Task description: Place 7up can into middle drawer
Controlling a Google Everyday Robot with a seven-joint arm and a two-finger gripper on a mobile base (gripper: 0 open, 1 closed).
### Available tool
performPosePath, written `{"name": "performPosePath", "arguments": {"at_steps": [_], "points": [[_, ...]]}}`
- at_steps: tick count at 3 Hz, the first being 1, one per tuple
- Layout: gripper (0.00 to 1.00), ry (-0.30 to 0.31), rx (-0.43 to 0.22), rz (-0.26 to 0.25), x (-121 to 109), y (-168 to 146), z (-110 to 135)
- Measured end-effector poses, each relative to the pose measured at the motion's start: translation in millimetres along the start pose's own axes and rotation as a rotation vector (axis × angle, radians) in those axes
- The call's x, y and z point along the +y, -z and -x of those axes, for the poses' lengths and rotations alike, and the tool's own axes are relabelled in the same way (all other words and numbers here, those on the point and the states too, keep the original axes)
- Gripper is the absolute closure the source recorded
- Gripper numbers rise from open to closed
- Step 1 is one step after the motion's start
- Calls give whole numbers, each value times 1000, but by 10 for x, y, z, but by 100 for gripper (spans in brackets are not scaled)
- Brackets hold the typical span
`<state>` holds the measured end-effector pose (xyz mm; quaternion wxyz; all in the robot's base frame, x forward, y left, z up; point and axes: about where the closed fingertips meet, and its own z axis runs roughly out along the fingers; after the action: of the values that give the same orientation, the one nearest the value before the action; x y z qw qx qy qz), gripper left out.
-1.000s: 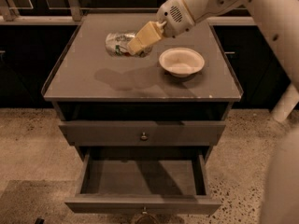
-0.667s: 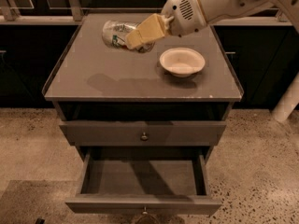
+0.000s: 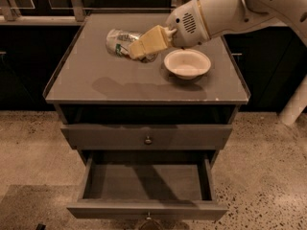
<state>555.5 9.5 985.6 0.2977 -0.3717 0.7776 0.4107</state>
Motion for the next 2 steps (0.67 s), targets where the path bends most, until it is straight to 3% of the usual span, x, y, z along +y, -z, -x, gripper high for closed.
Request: {"name": "performPosePath", "arguments": {"at_steps": [1, 2], "points": [[100, -36, -3, 6, -71, -68, -145], [100, -153, -68, 37, -153, -201, -541]]}}
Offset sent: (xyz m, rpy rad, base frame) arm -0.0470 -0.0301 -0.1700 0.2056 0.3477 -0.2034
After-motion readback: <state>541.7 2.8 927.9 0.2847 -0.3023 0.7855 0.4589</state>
